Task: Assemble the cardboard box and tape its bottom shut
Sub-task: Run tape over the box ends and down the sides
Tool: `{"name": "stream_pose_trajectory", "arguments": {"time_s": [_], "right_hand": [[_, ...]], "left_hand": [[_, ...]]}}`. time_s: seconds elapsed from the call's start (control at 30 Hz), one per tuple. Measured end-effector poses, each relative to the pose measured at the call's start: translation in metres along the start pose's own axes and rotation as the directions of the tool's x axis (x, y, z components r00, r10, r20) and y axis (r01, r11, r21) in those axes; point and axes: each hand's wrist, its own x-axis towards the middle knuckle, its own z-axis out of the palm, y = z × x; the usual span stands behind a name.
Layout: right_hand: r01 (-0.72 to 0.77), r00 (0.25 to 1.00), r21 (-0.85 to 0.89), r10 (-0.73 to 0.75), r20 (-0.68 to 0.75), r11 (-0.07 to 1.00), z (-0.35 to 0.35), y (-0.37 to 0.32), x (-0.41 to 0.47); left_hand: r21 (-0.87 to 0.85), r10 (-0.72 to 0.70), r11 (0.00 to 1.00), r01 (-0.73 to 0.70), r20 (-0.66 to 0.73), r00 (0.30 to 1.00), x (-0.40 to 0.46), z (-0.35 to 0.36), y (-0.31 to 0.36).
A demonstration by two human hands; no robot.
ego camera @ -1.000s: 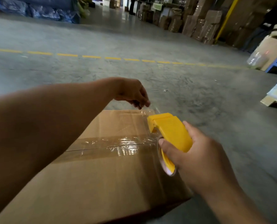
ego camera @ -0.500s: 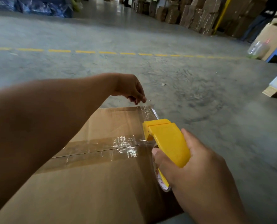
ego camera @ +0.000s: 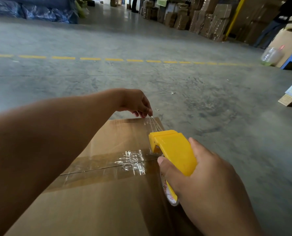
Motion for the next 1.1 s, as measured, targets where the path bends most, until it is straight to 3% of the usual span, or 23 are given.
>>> {"name": "stream_pose_trajectory", "arguments": {"time_s": [0.83,1.1], "right_hand": [[0.022,1.0,-0.021,-0.022,-0.013,1.0,0.002,-0.002,0.003],[0.019,0.999,-0.026,-0.02,-0.036,0.999,0.003,-0.004,0.003]], "left_hand": [[-0.05,0.004,0.999,-0.005,-0.02,1.0,0.0,0.004,-0.008],[-0.077,-0.121,0.99,0.118,-0.032,0.992,0.0,0.015,-0.01]]}}
